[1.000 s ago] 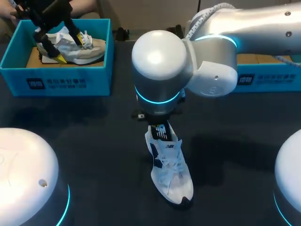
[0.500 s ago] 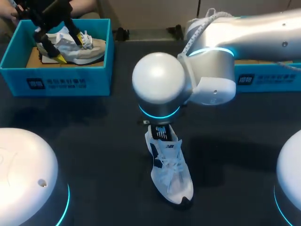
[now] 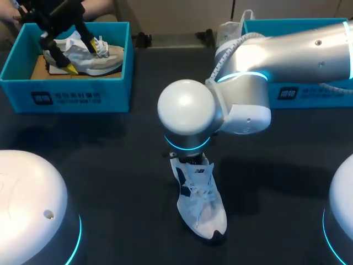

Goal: Take the shoe out of the shoebox, open the shoe tongue, remove and reinsert the insole, then place the shoe into the shoebox

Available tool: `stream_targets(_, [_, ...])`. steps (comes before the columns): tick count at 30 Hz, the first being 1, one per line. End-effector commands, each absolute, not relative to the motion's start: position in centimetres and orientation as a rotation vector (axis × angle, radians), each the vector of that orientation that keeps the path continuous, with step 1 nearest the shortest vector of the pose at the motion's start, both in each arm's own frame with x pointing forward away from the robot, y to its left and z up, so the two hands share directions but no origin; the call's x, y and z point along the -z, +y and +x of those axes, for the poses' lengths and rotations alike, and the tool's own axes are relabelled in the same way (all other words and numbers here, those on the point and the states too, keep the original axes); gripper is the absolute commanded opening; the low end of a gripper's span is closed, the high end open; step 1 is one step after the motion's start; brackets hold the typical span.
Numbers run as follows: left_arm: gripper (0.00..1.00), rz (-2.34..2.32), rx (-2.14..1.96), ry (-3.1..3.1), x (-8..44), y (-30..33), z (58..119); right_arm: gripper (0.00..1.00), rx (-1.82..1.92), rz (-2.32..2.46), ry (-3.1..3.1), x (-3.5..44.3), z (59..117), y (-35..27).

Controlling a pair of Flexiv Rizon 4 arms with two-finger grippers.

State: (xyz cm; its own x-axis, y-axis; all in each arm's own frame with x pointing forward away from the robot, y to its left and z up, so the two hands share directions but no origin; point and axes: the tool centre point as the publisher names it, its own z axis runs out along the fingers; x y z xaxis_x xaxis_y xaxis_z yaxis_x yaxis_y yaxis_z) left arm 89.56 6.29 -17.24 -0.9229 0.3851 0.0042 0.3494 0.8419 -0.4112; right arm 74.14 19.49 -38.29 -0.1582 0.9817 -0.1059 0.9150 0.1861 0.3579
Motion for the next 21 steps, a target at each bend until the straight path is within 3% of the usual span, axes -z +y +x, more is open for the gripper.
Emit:
stream_targets(1, [1.00, -0.586, -0.626, -2.931, 17.2, 6.3, 89.5, 0.00, -0.314, 1.822, 2.185, 40.8, 74.7, 19.0])
stream_targets(17, [1.00, -0.586, -0.626, -2.931, 17.2, 6.3, 89.5, 0.00, -0.142, 1.884, 2.279, 42.8, 71.4, 19.0])
stream_targets(21, [1.00, -0.586, -0.626, -2.931, 17.2, 6.3, 89.5, 0.00, -0.136, 1.860, 2.253, 41.3, 70.6, 19.3])
